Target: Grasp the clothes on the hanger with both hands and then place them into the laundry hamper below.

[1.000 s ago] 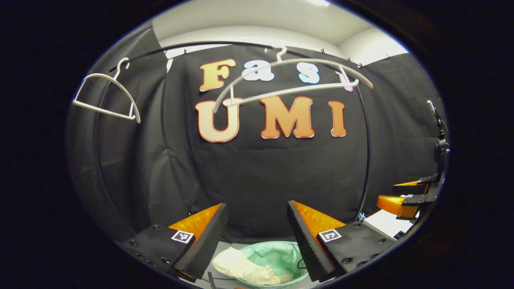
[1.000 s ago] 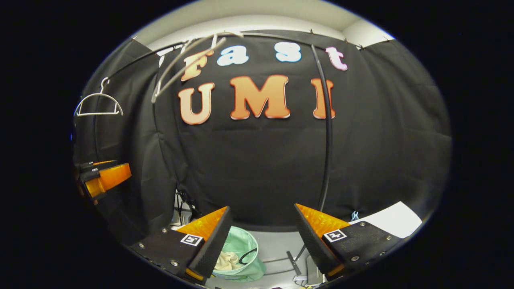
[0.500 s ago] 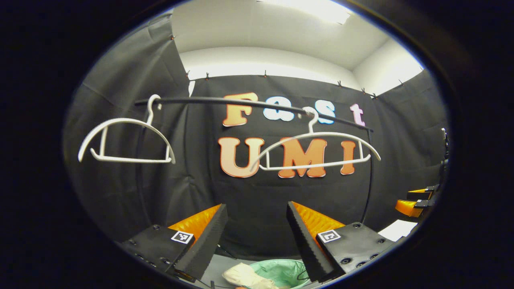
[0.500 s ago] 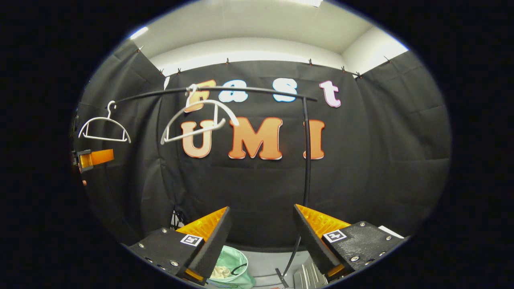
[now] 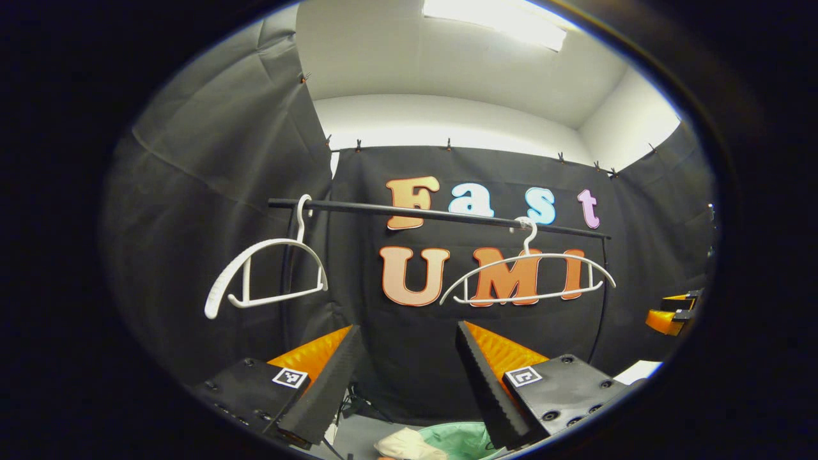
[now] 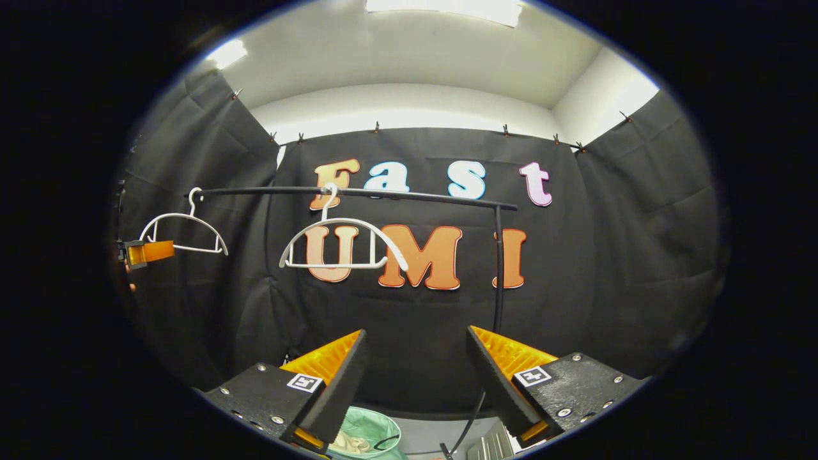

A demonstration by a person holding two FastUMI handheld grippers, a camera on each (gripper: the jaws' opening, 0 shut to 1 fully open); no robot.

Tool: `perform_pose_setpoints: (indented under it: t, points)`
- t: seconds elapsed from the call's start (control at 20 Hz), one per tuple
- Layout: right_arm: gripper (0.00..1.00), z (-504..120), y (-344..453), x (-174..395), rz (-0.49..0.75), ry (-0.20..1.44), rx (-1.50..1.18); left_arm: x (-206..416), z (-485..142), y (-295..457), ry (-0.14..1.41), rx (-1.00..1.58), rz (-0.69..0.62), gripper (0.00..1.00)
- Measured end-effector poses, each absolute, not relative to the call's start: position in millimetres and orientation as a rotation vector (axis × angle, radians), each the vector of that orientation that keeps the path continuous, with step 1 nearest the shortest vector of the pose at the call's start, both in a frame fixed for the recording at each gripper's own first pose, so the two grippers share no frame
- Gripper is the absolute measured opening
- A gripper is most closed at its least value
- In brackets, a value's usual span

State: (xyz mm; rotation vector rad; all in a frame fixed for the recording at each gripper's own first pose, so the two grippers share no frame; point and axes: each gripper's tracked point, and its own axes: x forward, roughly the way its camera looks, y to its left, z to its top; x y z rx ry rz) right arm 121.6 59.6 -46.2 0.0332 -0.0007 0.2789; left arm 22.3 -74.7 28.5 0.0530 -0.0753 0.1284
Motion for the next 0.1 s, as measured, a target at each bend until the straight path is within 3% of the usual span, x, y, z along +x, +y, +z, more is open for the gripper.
perform_pose_setpoints:
  t: [0.1]
  points:
    - [1.0,-47.4,62.5,120.4,0.286,0.001,0.029,20.7,30.9,-77.9,-0.078,0.054,0.121,0.96]
